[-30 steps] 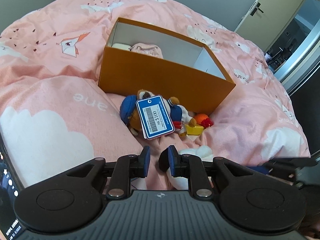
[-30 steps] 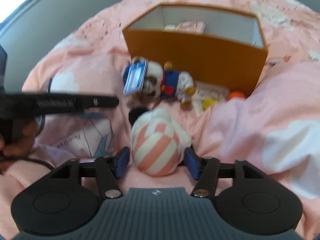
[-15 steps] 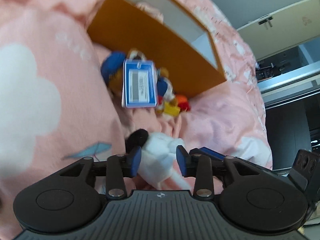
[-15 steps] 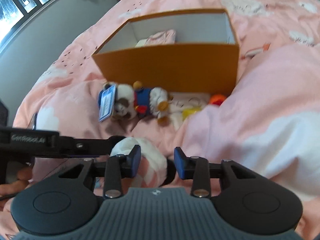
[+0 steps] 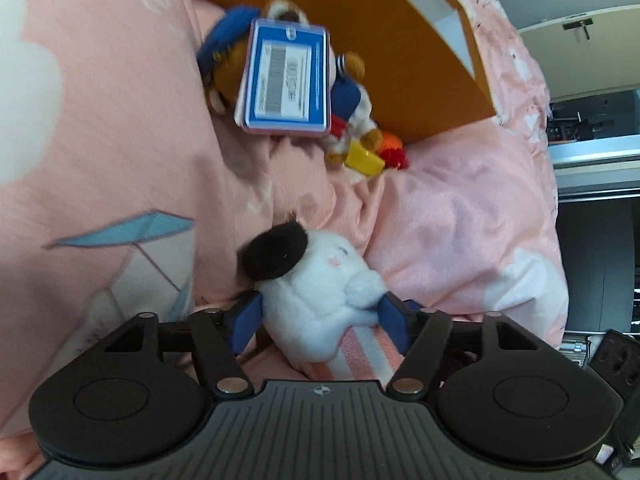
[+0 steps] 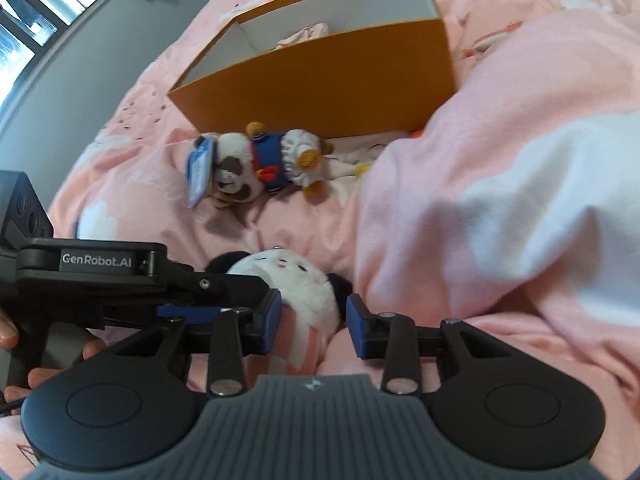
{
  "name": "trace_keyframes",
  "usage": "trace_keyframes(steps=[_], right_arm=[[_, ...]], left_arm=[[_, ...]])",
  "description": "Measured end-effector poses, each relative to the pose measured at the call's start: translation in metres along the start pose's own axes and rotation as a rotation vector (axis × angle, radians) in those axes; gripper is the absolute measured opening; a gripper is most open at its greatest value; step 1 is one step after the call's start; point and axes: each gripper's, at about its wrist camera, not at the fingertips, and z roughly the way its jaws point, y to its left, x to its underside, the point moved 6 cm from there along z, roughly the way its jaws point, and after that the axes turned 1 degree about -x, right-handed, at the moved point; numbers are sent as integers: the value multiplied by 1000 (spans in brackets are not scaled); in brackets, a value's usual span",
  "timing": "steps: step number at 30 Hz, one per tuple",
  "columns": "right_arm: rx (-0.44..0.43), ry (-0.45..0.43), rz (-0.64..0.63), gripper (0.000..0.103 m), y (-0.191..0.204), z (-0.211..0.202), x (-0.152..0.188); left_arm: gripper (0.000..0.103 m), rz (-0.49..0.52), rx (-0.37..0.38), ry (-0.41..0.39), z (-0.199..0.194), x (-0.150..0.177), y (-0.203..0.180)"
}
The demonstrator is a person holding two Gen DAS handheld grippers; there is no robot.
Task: Organize objects
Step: 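Grasp the white plush with black ear with the left gripper and lift it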
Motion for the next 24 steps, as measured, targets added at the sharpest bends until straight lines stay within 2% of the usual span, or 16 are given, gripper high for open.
trace_keyframes(steps=[3,6,11,15,19,24], right_arm=[[47,4,-22,32,-5,-1,3],[55,9,-30,30,-8,0,5],[59,-2,-69,32,-4,-4,3],[46,-25,-128,32,8,-9,-3],[24,-63,-230,41,27,-16,-19],[9,-81,-384,41,54,-7,-42]], left_arm=[[86,-59,45,50,15,2,7],[81,-105,85,55,19,2,10],[76,-30,55,0,5,4,0],[73,60,31,-86,-17,2,-9],[73,145,0,-207,-47,-3,-16],[73,218,-50,-335,-84,-10,-17]])
